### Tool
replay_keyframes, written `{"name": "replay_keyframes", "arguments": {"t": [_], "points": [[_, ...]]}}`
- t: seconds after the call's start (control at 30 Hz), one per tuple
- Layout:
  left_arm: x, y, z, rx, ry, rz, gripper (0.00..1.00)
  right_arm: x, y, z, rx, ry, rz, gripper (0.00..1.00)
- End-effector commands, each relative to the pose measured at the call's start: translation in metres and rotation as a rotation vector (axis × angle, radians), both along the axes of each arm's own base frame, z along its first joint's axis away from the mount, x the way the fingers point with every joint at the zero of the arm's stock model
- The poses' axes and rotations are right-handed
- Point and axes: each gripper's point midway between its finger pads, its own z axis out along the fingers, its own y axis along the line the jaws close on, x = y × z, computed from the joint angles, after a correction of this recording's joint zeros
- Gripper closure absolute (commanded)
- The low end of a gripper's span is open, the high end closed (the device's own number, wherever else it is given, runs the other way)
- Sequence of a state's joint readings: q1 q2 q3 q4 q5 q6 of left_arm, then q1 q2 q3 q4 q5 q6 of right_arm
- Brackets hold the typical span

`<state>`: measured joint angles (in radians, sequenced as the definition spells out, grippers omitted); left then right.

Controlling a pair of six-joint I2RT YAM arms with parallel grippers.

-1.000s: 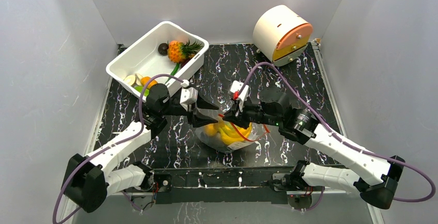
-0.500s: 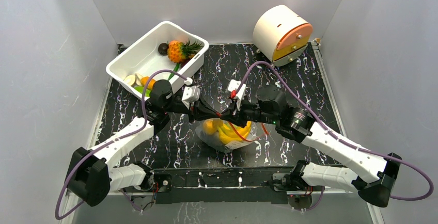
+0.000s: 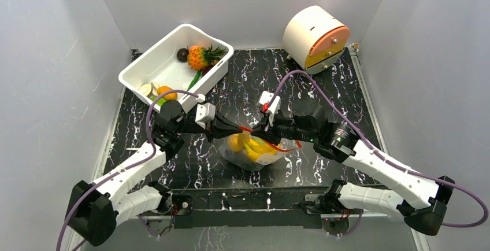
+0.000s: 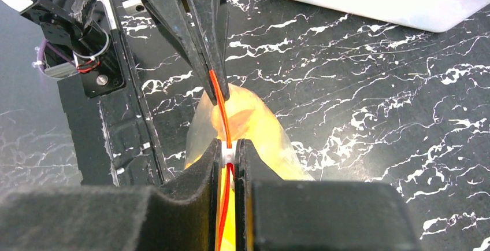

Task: Place the food in the zip-top bag and seal the zipper
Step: Zip the zipper food storage bag at the center of the board.

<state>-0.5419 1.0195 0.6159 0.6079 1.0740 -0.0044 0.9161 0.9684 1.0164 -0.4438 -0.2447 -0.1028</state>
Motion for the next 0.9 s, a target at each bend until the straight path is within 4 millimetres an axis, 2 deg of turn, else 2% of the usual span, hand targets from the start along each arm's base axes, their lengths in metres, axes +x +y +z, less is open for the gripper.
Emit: {"name": "replay_keyframes", "arguments": {"t": [0.0,0.23,0.47,0.63,0.67,0.77,0.87], "points": [[0.005,0.005,0.024,-0.073,-0.098,0.031,1.0,-0.002,-0.016,-0.008,-0.034,0.016,-0.047,1.0],[0.018,0.013,0.025,-0.066,-0.132,0.137,1.0,-0.002,-0.036,-0.017,-0.091,0.022,-0.108,1.0],[0.02,0.018,0.024,-0.022,-0.143,0.135,1.0,-0.009,-0.056,-0.015,-0.128,0.022,-0.14,1.0],[0.018,0.016,0.027,0.021,-0.169,0.077,1.0,-0.009,-0.051,-0.004,-0.103,0.002,-0.114,1.0],[0.013,0.014,0.028,0.035,-0.162,0.026,0.93,-0.01,-0.047,0.0,-0.09,-0.007,-0.095,1.0],[0.002,0.013,0.02,0.094,-0.149,-0.09,0.59,-0.011,-0.035,0.008,-0.056,-0.043,-0.037,1.0],[-0.004,0.013,0.018,0.106,-0.173,-0.154,0.45,-0.011,-0.023,0.017,-0.031,-0.067,0.018,1.0]]}}
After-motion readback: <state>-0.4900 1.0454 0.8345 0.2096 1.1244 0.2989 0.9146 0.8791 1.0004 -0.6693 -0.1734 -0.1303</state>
